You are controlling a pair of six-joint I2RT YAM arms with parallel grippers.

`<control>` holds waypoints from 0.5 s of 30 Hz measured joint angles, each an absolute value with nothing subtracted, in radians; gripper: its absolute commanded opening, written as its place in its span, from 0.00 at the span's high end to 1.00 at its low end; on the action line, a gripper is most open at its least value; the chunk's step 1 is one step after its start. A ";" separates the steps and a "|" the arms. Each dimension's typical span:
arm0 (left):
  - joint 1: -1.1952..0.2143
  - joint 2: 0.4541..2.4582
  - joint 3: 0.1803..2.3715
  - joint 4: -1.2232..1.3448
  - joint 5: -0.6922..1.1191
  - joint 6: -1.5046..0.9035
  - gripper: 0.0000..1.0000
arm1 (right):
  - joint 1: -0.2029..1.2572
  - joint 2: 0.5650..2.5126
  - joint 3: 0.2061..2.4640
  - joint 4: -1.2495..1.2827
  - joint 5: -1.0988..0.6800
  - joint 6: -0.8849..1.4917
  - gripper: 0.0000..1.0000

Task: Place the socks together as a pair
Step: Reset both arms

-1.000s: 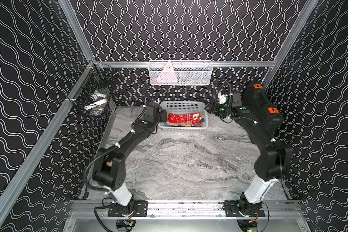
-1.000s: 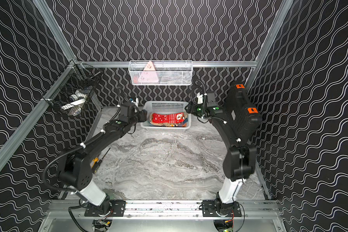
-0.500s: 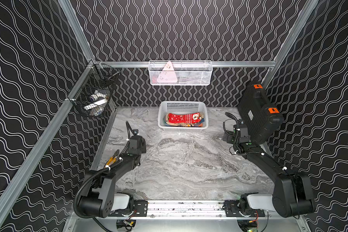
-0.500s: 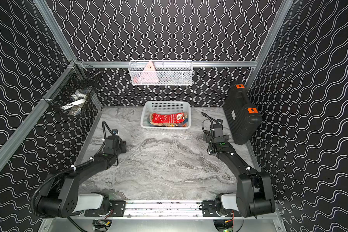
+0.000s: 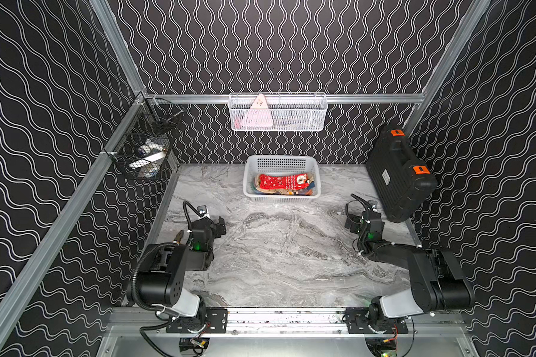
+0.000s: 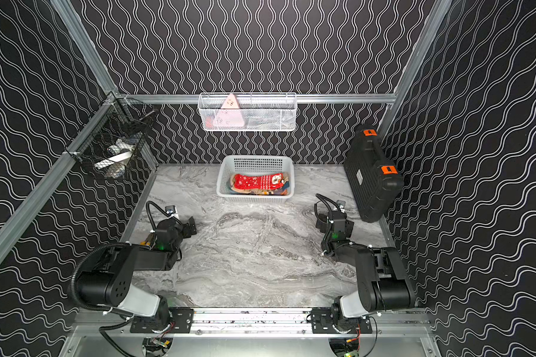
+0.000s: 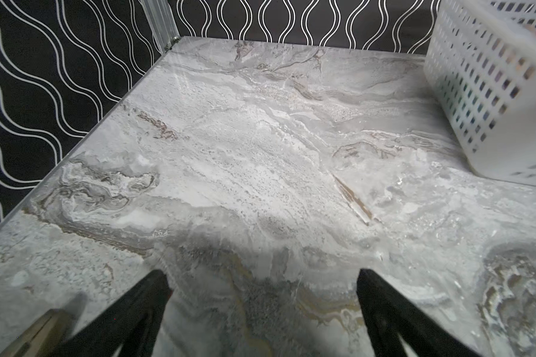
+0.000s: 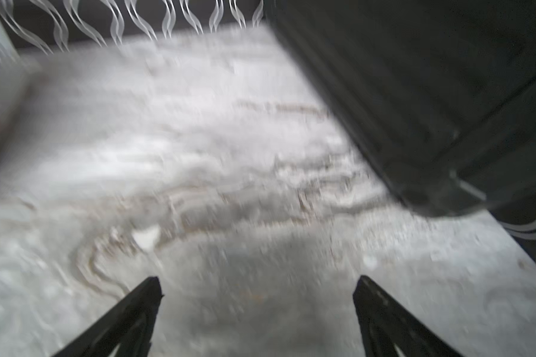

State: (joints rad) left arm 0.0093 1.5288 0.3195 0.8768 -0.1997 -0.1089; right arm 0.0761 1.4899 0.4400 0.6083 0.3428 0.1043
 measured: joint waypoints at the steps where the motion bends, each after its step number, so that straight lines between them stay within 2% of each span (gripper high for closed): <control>1: 0.009 1.534 0.324 0.895 -0.184 -0.106 0.01 | 0.075 1.490 0.438 0.619 0.331 0.104 0.00; 6: 0.011 1.617 0.307 1.037 -0.103 -0.079 0.01 | 0.072 1.483 0.389 0.732 0.325 0.093 0.00; 11: 0.000 1.645 0.300 1.084 -0.035 -0.049 0.01 | 0.067 1.578 0.299 0.952 0.379 0.093 0.00; 15: -0.004 1.649 0.336 1.050 -0.027 -0.046 0.00 | 0.062 1.594 0.332 0.971 0.376 0.093 0.00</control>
